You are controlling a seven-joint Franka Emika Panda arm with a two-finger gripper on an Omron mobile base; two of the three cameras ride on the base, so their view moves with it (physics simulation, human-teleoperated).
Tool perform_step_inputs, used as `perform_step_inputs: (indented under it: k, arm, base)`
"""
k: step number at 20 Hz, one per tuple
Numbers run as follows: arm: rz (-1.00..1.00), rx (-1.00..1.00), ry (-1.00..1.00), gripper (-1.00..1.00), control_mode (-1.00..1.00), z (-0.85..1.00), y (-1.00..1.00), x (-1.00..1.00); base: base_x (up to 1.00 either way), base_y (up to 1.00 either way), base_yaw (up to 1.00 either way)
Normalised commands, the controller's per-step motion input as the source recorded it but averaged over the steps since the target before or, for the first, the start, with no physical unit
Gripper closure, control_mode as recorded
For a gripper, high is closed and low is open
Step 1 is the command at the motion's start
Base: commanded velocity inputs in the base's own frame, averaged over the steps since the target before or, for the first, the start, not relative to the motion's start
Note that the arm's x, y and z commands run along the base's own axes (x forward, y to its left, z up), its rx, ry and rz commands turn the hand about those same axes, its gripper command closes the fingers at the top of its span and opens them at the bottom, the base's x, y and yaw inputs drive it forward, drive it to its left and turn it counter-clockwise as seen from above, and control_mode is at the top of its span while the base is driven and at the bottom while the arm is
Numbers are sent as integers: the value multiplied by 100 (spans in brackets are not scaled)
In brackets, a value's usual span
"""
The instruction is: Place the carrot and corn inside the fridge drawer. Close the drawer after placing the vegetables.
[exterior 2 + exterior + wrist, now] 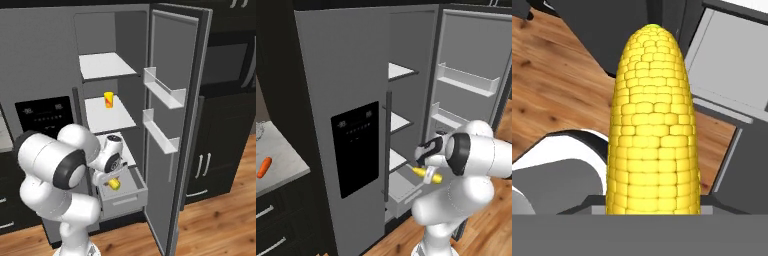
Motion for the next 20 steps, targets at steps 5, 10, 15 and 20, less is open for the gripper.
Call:
perform_step_inputs:
  k: [5, 10, 15, 20]
  arm:
    - [3, 6, 0, 100, -100, -32, -10, 48]
    - [0, 3, 0, 100, -100, -22, 2, 78]
    - [0, 0, 1, 100, -100, -45, 0, 42]
    - [1, 0, -3, 100, -100, -64, 4, 0]
  base:
    - [0, 0, 0]
    - [0, 0, 0]
    - [0, 0, 0]
    - [0, 0, 0]
